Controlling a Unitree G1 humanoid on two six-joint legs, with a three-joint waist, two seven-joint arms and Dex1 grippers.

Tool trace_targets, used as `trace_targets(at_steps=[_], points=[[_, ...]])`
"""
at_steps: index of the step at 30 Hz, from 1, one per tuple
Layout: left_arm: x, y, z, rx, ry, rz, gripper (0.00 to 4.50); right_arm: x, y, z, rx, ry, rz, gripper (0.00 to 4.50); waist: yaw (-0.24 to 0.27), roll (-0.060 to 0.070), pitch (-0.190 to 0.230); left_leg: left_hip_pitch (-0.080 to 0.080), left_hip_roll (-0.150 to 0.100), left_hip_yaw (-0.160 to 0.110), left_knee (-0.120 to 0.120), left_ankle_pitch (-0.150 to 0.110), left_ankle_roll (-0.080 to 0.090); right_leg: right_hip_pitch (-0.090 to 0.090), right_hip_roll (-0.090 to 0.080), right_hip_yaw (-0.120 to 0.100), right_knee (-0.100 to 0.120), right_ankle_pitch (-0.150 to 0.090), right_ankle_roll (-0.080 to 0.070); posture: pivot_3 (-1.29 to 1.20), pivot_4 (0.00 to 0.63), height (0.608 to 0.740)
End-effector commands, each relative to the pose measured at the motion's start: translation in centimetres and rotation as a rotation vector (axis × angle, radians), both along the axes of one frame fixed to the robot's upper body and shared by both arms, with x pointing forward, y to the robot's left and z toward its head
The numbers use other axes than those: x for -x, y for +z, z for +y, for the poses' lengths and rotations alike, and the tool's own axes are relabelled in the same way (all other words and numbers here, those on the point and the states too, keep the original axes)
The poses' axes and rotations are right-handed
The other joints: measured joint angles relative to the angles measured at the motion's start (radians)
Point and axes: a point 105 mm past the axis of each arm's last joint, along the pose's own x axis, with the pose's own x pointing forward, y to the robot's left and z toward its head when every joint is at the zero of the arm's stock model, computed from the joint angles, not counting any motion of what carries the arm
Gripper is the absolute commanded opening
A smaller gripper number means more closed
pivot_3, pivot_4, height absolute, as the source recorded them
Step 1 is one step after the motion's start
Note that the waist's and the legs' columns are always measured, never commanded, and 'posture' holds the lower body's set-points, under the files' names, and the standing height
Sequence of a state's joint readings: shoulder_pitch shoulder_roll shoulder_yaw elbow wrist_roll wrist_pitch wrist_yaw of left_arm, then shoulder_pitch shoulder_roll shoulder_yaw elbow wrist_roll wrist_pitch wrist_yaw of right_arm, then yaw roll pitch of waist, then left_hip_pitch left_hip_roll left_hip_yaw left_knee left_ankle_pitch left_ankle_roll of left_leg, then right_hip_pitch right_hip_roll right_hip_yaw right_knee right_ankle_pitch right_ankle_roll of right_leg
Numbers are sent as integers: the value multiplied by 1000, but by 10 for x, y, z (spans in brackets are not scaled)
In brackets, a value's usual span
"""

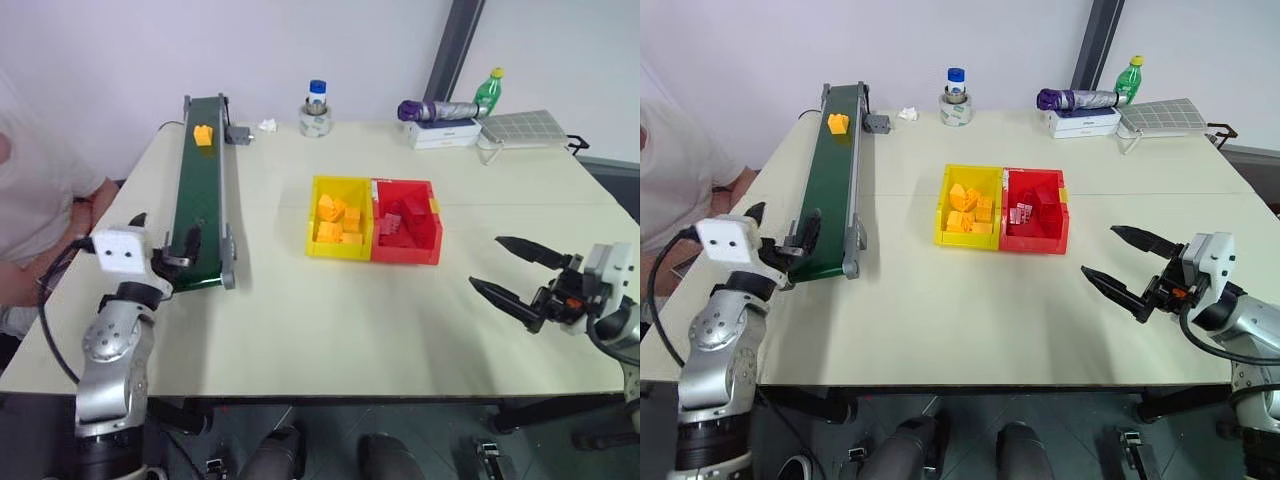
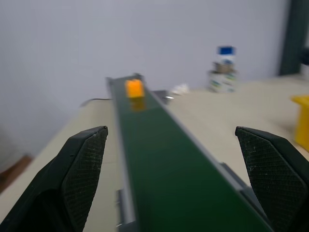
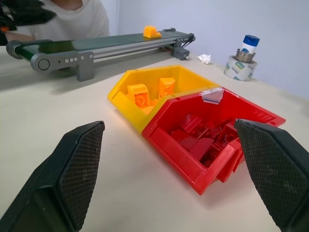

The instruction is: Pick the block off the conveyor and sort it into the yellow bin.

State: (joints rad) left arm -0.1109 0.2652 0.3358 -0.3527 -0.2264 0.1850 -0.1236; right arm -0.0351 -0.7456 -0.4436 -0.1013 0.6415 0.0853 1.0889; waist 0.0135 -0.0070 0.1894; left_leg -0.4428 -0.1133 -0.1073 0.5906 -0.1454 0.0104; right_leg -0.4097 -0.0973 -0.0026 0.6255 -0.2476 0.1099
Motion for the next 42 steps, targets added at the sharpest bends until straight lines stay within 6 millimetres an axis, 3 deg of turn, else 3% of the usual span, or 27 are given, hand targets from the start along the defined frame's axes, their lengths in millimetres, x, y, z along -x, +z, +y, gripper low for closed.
trace_targets(at_steps=[1, 9, 30, 42], points=[[6, -2, -5, 28, 50, 2, 4467, 1, 7, 4, 11, 14, -28, 4500, 1, 0, 0, 0, 0, 0, 0, 0, 0, 0, 0, 0, 0, 0, 0, 0, 150, 740], [-2, -3, -20, 52, 33, 23, 4467, 1, 7, 6, 12, 17, -30, 4500, 1, 0, 0, 0, 0, 0, 1, 0, 0, 1, 0, -1, 0, 0, 0, 0, 150, 740], [-19, -1, -21, 52, 64, 76, 4467, 3, 6, 7, 11, 20, -24, 4500, 2, 0, 0, 0, 0, 0, 2, 0, 0, 1, 0, -1, 0, 0, 0, 0, 150, 740], [-55, 12, -14, 72, 73, 214, 4467, 3, 5, 10, 11, 24, -18, 4500, 2, -1, 0, 0, 0, 0, 2, 0, 0, 0, 0, -1, 2, 0, 1, 0, 150, 740]])
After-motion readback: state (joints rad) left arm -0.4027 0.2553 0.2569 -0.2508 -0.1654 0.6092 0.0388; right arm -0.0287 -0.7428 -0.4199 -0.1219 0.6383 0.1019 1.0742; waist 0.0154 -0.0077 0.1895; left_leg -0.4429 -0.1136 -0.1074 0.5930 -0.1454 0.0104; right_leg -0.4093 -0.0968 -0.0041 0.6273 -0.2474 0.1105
